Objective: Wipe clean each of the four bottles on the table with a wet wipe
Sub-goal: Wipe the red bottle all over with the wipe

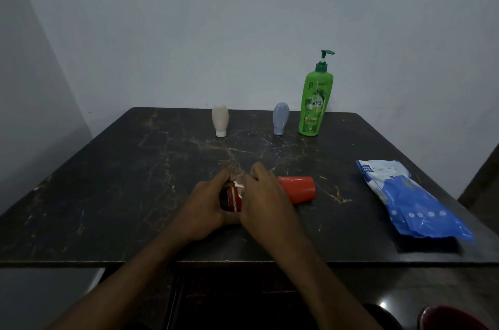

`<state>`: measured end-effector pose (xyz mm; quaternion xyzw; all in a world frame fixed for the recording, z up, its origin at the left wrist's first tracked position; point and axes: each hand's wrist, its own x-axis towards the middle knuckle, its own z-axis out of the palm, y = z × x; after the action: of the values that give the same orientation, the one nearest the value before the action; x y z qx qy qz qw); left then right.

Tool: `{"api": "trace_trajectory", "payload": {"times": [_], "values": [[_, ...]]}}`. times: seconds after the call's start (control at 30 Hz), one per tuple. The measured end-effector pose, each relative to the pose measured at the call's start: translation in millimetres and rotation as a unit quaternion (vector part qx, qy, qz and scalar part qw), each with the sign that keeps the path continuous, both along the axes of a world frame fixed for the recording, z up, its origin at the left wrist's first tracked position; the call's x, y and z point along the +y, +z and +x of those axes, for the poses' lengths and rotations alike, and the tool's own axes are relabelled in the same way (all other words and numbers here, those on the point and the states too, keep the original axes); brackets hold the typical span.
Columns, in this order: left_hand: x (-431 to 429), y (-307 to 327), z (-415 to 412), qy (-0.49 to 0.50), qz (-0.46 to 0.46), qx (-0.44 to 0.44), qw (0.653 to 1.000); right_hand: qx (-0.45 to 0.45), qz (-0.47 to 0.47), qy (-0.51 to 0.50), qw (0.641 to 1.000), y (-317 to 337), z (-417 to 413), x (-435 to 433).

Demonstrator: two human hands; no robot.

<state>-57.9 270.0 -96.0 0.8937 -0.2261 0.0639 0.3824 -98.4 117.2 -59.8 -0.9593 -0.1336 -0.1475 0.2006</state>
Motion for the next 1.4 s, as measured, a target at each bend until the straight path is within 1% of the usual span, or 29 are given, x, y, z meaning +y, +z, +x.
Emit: {"api": "trace_trajectory", "payload": {"times": [0.07, 0.17, 0.3, 0.4, 0.47, 0.53, 0.6, 0.7, 0.77, 0.87, 0.97, 1.07, 1.17, 1.33, 1.4], "values": [[0, 1, -1, -0.001, 0.001, -0.005, 1.000, -0.011, 0.002, -0.009, 1.000, -3, 2, 0], [0, 1, -1, -0.001, 0.016, 0.008, 1.000, 0.012, 0.003, -0.046, 0.999, -3, 13, -10], [2, -2, 0, 0.006, 0.029, 0.005, 1.000, 0.013, 0.017, -0.137, 0.990, -7, 26, -51], [2, -2, 0, 0.006, 0.023, -0.003, 1.000, 0.014, 0.016, -0.178, 0.984, -13, 28, -87], [1, -1, -1, 0.008, 0.021, -0.003, 1.000, 0.035, 0.023, -0.200, 0.979, -16, 29, -101], [1, 1, -3, 0.007, 0.024, -0.006, 1.000, 0.048, 0.035, -0.221, 0.974, -18, 31, -103], [0, 3, -4, 0.006, 0.028, -0.003, 1.000, 0.040, 0.042, -0.230, 0.971, -16, 31, -95], [-1, 6, -6, 0.004, 0.034, -0.002, 0.999, 0.008, 0.059, -0.196, 0.979, -12, 25, -63], [-1, 7, -7, 0.009, 0.032, -0.005, 0.999, 0.001, 0.072, -0.146, 0.987, -10, 16, -36], [-2, 8, -10, 0.008, 0.028, -0.001, 1.000, -0.006, 0.053, -0.064, 0.996, -10, 8, -11], [-1, 7, -8, 0.002, 0.029, 0.000, 1.000, -0.013, 0.038, -0.053, 0.998, -11, 11, -18], [-1, 5, -6, 0.006, 0.027, -0.006, 1.000, -0.015, 0.025, -0.091, 0.995, -14, 18, -42], [-1, 6, -8, 0.004, 0.023, -0.008, 1.000, -0.027, 0.041, -0.152, 0.987, -15, 21, -72], [-1, 7, -9, 0.001, 0.022, -0.002, 1.000, 0.003, 0.057, -0.227, 0.972, -36, 9, -94], [-1, 8, -9, 0.002, 0.022, 0.001, 1.000, 0.025, 0.092, -0.257, 0.962, -40, 2, -94]]}}
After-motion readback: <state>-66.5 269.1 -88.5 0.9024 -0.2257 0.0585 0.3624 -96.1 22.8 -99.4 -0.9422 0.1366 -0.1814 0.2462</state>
